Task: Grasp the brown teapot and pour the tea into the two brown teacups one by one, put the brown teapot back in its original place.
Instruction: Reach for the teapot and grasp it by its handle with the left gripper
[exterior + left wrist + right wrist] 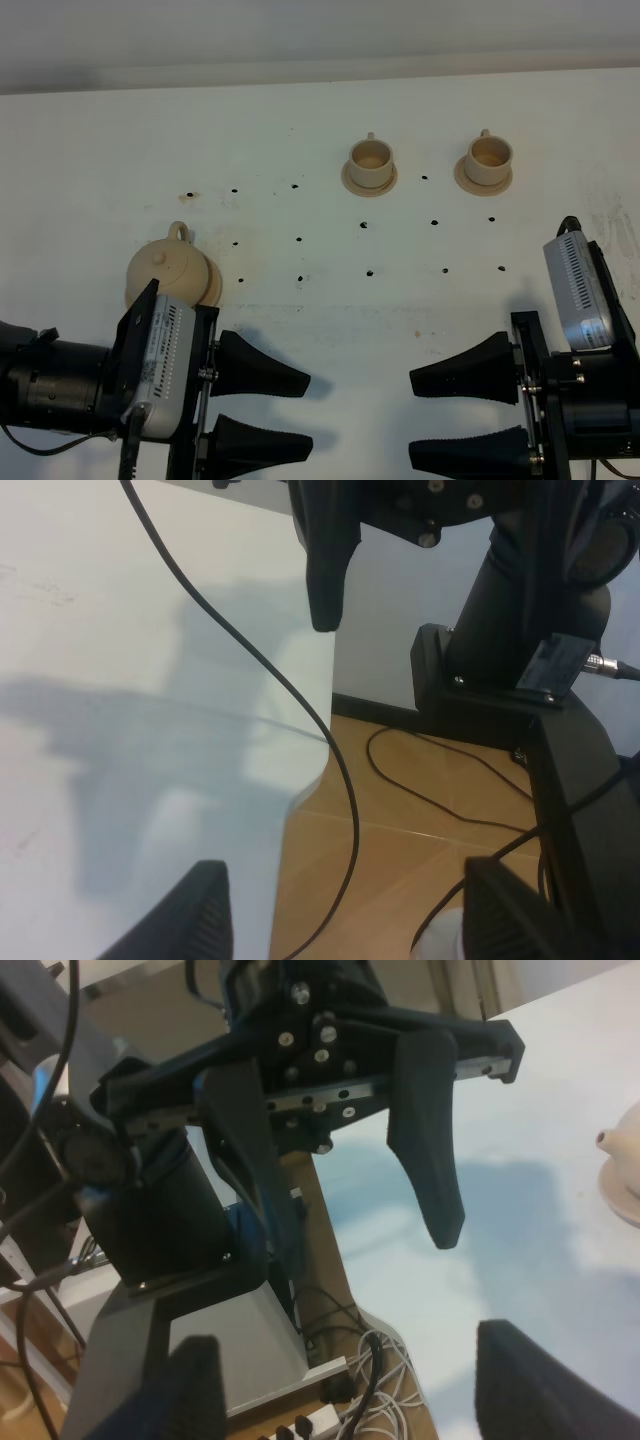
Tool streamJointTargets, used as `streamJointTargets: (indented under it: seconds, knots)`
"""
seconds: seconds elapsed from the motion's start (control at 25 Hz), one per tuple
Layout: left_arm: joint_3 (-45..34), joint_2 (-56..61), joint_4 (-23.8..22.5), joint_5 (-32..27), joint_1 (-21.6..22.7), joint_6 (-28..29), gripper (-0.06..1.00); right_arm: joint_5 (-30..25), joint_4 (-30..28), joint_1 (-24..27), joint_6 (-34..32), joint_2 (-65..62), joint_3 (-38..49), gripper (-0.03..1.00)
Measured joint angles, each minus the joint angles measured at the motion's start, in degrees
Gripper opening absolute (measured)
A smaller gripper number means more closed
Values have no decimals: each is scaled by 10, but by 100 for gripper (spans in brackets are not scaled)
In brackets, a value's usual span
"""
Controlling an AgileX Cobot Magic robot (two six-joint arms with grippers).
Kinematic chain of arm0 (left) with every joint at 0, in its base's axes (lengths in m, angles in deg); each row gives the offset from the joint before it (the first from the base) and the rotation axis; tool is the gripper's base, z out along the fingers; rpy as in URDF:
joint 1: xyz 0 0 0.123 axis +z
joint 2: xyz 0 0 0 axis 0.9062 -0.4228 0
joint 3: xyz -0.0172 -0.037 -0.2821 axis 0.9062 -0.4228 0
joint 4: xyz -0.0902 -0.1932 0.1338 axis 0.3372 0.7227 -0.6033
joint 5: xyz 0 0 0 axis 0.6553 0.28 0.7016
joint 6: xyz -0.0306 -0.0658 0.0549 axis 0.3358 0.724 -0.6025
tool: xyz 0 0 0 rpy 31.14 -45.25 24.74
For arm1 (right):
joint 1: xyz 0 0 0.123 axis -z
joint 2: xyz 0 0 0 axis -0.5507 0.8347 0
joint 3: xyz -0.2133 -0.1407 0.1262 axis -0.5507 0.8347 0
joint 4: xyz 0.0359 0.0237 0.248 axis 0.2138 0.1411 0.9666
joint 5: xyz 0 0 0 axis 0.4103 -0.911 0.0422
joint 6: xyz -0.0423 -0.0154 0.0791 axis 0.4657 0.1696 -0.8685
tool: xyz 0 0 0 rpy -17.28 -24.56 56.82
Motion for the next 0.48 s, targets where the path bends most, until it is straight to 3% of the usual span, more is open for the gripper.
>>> streamJointTargets:
  seconds: [0.48]
  knots:
    - [0, 0, 0, 2, 0, 0, 48, 0, 0, 0, 0, 0, 0, 52]
